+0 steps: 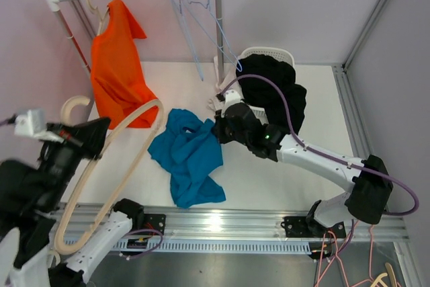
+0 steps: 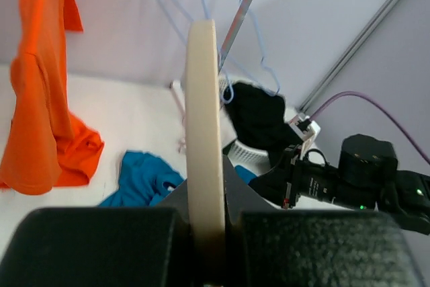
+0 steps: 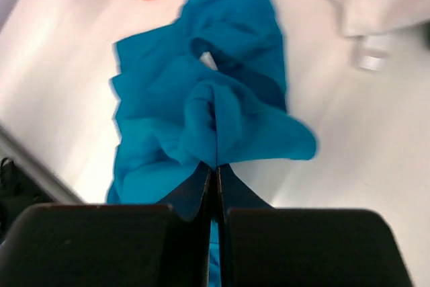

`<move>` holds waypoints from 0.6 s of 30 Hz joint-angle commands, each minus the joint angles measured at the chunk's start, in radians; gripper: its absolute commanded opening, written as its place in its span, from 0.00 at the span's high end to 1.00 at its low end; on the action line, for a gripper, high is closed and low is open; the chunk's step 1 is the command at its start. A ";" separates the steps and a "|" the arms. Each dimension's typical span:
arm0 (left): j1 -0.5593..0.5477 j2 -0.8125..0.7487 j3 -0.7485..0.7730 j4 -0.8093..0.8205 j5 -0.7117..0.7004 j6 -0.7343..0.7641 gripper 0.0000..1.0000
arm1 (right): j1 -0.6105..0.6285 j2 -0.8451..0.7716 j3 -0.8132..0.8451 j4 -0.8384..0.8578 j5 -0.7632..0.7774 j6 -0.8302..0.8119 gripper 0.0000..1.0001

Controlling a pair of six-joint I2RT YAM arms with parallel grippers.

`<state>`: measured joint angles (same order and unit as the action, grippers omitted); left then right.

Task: Remove the t-shirt from the hanger

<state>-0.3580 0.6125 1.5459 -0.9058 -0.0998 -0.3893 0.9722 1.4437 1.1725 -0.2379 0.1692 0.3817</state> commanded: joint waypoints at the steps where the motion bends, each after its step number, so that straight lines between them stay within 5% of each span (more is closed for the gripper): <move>1: -0.006 -0.097 -0.088 0.042 0.028 0.032 0.99 | -0.027 -0.115 0.010 -0.028 0.120 0.043 1.00; 5: -0.006 -0.166 -0.185 0.053 0.043 0.014 0.99 | -0.041 -0.262 0.068 0.024 0.298 -0.083 1.00; 9: -0.004 -0.197 -0.367 0.122 0.109 -0.026 1.00 | -0.078 -0.377 0.107 0.395 0.299 -0.378 1.00; 14: -0.006 -0.177 -0.458 0.203 0.178 -0.054 0.99 | -0.245 -0.216 0.366 0.708 0.060 -0.621 1.00; 18: -0.006 -0.151 -0.458 0.231 0.172 -0.034 0.99 | -0.369 0.043 0.715 0.814 0.001 -0.604 1.00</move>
<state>-0.3580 0.4580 1.0691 -0.7853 0.0372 -0.4179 0.6640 1.3167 1.7172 0.3508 0.2428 -0.1478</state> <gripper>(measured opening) 0.055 0.009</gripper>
